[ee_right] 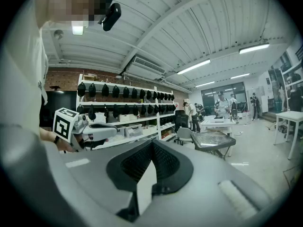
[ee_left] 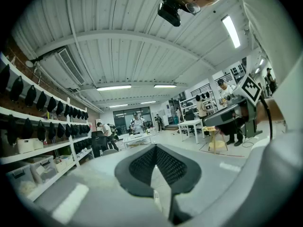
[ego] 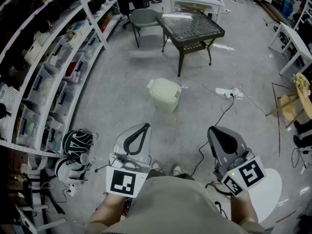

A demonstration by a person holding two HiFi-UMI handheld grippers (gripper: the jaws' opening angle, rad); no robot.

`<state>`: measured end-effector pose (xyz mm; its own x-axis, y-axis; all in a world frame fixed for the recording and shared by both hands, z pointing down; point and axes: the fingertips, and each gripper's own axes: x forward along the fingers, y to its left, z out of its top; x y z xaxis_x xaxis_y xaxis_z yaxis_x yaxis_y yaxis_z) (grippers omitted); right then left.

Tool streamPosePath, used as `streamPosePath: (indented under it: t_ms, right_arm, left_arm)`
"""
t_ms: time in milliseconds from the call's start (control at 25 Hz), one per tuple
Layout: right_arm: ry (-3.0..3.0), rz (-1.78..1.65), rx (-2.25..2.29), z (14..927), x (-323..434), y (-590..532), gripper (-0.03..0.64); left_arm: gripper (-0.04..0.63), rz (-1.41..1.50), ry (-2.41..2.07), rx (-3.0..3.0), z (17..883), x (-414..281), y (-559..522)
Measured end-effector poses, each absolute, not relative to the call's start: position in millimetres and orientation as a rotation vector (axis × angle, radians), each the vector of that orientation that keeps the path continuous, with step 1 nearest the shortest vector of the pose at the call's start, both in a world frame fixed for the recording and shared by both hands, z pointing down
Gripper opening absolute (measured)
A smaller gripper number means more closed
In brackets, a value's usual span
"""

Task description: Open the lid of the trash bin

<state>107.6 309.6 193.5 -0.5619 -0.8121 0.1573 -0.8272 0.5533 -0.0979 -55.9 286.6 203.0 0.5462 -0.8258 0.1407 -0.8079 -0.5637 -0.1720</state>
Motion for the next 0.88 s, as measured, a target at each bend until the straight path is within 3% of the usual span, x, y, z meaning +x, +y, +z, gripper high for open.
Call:
streamPosePath:
  t_ms: [880]
  right_arm:
    - [-2.701, 0.317, 1.435, 210.0, 142.6, 281.6, 0.003]
  left_arm:
    - [0.002, -0.341, 1.421, -2.685, 212.9, -24.0, 256.7]
